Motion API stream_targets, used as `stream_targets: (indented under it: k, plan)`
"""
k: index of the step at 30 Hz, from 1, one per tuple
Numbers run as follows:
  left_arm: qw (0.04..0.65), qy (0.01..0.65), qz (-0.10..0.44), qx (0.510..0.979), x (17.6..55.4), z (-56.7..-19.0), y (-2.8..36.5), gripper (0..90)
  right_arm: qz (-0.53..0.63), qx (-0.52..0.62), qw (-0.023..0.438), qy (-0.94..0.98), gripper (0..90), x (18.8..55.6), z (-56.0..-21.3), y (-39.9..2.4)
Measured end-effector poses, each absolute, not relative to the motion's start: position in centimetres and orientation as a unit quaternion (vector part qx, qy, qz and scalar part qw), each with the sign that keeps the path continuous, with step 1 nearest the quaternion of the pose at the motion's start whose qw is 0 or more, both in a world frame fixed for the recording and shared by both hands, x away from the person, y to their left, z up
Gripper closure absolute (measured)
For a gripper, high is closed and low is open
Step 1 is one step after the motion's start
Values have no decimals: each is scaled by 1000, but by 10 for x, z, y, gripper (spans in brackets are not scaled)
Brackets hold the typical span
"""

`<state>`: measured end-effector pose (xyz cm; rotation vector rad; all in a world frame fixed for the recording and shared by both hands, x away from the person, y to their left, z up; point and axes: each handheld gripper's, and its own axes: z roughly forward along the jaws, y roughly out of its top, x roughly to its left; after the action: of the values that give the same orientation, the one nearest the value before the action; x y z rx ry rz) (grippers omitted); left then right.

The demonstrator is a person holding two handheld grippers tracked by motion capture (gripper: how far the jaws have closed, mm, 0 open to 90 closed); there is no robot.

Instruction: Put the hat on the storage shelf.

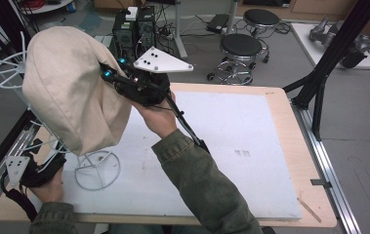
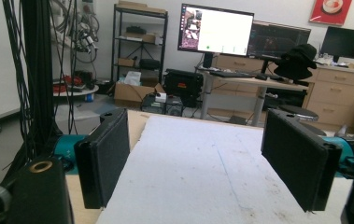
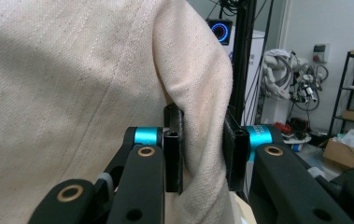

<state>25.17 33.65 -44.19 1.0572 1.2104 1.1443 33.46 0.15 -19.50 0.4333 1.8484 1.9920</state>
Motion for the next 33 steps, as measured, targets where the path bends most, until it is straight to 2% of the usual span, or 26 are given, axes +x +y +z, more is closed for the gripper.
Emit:
stream_targets:
  k: [4, 14, 20, 27, 29, 33]
  plan:
    - [551, 511, 485, 446, 252, -441, 336, 239, 715, 157, 172, 660, 700, 337, -195, -1]
    - [552, 512, 484, 445, 252, -442, 336, 239, 718, 161, 173, 655, 634, 339, -196, 0]
    - [551, 511, 484, 448, 252, -442, 336, 239, 726, 181, 151, 646, 450, 344, -198, 0]
    - [552, 512, 485, 446, 251, -441, 336, 239, 730, 183, 146, 642, 301, 345, -197, -4]
    - [552, 512, 485, 444, 251, -441, 336, 239, 730, 173, 160, 642, 235, 342, -198, -5]
    - [555, 511, 486, 442, 251, -441, 335, 239, 736, 176, 177, 629, 184, 337, -204, -8]
